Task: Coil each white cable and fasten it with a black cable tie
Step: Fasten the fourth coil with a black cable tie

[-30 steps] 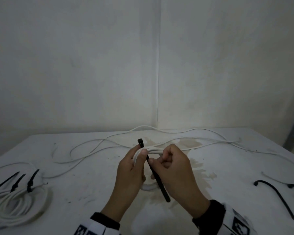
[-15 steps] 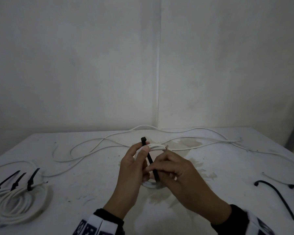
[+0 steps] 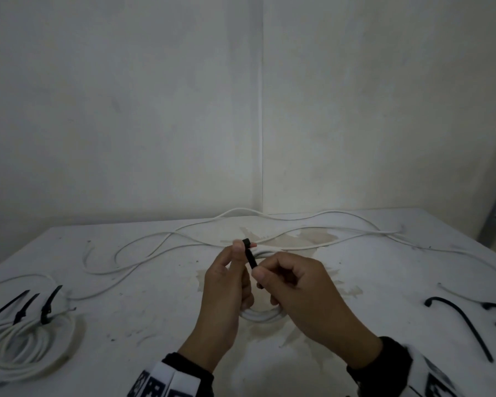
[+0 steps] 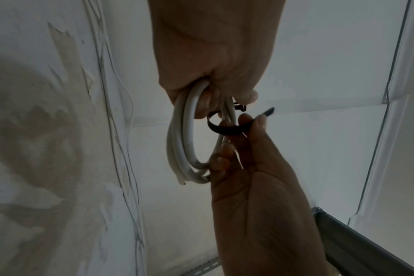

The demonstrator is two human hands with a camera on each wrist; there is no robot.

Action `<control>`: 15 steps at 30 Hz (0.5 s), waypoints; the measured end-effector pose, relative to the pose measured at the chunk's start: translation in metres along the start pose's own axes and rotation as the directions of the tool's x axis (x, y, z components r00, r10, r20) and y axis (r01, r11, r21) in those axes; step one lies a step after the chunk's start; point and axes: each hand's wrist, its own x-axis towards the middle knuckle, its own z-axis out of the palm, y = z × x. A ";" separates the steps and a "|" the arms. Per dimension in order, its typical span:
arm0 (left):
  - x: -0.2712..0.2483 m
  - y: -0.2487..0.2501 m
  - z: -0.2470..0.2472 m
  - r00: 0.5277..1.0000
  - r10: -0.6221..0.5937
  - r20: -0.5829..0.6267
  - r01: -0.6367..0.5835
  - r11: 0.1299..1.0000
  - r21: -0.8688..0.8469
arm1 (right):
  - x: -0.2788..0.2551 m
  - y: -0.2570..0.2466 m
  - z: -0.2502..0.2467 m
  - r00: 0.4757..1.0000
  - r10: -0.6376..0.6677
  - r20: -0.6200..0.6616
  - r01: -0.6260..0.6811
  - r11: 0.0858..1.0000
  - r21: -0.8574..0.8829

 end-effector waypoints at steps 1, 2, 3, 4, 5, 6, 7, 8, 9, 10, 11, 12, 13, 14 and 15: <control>0.000 0.000 0.001 1.000 -0.013 -0.001 0.013 1.000 -0.008 | 0.000 -0.001 0.001 1.000 0.010 -0.025 -0.010 1.000 0.011; 0.000 -0.001 0.003 1.000 -0.027 -0.002 0.027 0.999 -0.022 | 0.000 -0.001 0.002 0.999 0.017 -0.045 -0.016 1.000 0.015; -0.001 0.000 0.004 0.999 -0.041 -0.007 0.041 0.998 -0.040 | 0.001 -0.002 0.002 0.998 0.023 -0.060 -0.022 1.000 0.008; -0.001 0.000 0.005 0.998 -0.054 -0.013 0.053 0.997 -0.054 | 0.001 -0.002 0.002 0.997 0.031 -0.073 -0.031 1.000 -0.001; -0.001 0.001 0.006 0.998 -0.066 -0.019 0.064 0.996 -0.061 | 0.002 -0.001 0.002 0.995 0.041 -0.086 -0.042 0.999 -0.012; -0.001 0.001 0.007 0.997 -0.073 -0.023 0.072 0.996 -0.061 | 0.003 -0.001 0.002 0.994 0.050 -0.097 -0.052 0.998 -0.022; -0.001 0.001 0.007 0.997 -0.078 -0.026 0.076 0.995 -0.058 | 0.003 -0.001 0.002 0.993 0.060 -0.106 -0.064 0.997 -0.033; -0.001 0.000 0.007 0.996 -0.079 -0.029 0.078 0.996 -0.054 | 0.004 -0.001 0.001 0.991 0.071 -0.114 -0.076 0.996 -0.044; -0.001 -0.001 0.007 0.996 -0.080 -0.032 0.078 0.996 -0.047 | 0.004 0.000 0.001 0.989 0.082 -0.123 -0.089 0.995 -0.051; -0.001 -0.002 0.007 0.996 -0.081 -0.036 0.080 0.996 -0.039 | 0.005 0.000 0.001 0.987 0.093 -0.128 -0.101 0.993 -0.056; -0.001 -0.002 0.007 0.996 -0.084 -0.038 0.082 0.996 -0.035 | 0.005 0.001 0.001 0.986 0.105 -0.127 -0.113 0.992 -0.058; -0.001 -0.002 0.006 0.996 -0.084 -0.040 0.083 0.996 -0.033 | 0.005 0.001 0.001 0.985 0.116 -0.124 -0.124 0.990 -0.060; 0.000 -0.003 0.006 0.996 -0.082 -0.040 0.081 0.996 -0.032 | 0.005 0.001 0.001 0.985 0.124 -0.122 -0.133 0.989 -0.064; 0.000 -0.003 0.006 0.996 -0.078 -0.040 0.077 0.997 -0.029 | 0.006 0.001 0.001 0.984 0.129 -0.123 -0.138 0.988 -0.066; 0.000 -0.003 0.005 0.997 -0.073 -0.038 0.072 0.997 -0.021 | 0.006 0.001 0.001 0.983 0.131 -0.126 -0.139 0.988 -0.064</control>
